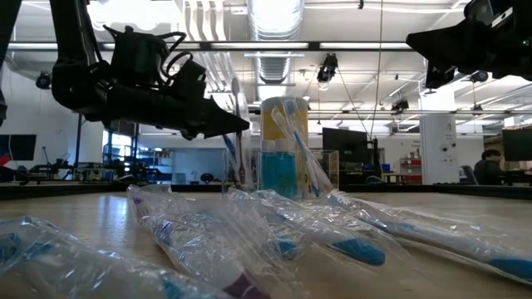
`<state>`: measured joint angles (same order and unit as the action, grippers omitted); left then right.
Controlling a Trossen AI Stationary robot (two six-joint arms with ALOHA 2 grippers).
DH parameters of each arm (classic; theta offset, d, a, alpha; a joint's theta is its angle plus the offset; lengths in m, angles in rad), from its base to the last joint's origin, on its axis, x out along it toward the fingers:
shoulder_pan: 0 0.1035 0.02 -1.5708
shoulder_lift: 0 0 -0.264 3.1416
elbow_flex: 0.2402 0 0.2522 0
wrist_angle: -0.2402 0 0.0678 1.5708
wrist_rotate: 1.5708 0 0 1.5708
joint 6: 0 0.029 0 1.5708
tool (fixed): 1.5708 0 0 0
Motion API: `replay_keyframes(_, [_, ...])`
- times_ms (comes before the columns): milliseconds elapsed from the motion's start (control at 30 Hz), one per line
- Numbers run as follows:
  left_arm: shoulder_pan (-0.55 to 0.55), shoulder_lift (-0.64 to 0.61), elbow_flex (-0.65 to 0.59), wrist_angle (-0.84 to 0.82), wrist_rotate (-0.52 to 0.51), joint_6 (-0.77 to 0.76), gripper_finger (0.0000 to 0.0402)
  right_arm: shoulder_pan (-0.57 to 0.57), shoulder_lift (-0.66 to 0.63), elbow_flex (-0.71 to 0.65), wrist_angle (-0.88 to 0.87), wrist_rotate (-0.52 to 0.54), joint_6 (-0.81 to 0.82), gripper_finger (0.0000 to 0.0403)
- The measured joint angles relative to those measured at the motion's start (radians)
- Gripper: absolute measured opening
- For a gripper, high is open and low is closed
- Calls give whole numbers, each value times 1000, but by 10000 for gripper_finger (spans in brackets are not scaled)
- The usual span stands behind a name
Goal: Pick & Place toothbrushing station
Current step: Put the violet toothbrush into the transparent organizer
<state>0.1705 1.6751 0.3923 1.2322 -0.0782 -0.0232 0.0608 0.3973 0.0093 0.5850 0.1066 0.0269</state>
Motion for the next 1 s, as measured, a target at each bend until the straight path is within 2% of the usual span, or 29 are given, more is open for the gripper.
replay_keyframes(700, [-1, -66, -6, -72, 53, -61, 164, 0, 0, 0, -2, 0, 6, 8])
replay_keyframes(833, [-2, -121, -6, -96, 89, -66, 169, 0, 0, 0, -2, 0, 13, 8])
replay_keyframes(1000, [-2, -260, -6, -213, 91, -46, 170, 0, 0, 0, -3, 0, 16, 8])
